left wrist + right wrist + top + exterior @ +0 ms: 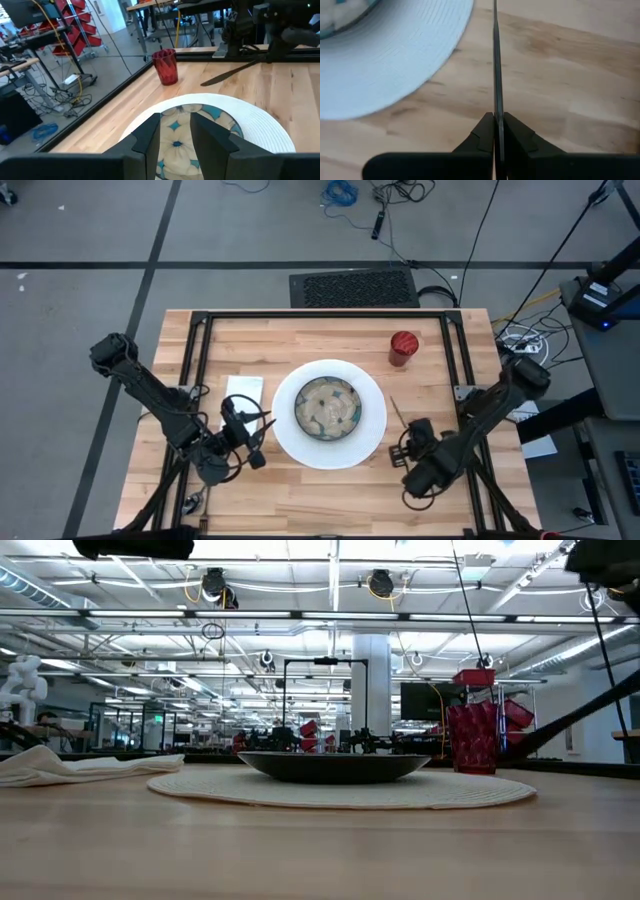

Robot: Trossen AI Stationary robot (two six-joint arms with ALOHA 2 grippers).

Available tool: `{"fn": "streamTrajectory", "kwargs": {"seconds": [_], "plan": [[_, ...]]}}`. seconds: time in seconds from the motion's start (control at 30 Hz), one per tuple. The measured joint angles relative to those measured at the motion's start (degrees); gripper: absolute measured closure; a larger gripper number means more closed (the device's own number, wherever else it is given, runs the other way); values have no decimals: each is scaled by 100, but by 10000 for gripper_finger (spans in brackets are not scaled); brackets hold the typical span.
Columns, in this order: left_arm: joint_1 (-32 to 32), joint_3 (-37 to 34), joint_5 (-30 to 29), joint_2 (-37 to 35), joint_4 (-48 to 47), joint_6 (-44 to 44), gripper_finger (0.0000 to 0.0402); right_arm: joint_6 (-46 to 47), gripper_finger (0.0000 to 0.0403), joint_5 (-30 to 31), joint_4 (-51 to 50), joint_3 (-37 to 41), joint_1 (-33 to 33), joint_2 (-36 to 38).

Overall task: Set table place
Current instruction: Put the black knife to the right of the white placemat

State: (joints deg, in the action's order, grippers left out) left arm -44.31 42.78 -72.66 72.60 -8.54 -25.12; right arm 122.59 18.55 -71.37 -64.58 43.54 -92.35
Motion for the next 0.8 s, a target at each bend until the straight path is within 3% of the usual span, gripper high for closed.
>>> {"fn": "streamTrajectory", "kwargs": {"seconds": [0.27,0.8], "plan": [[0,0,2,0,1,-2,307,-11,403,-94,-527,7,-416,-608],[2,0,4,0,-1,-2,307,78,403,-25,341,4,-677,-1322]]}}
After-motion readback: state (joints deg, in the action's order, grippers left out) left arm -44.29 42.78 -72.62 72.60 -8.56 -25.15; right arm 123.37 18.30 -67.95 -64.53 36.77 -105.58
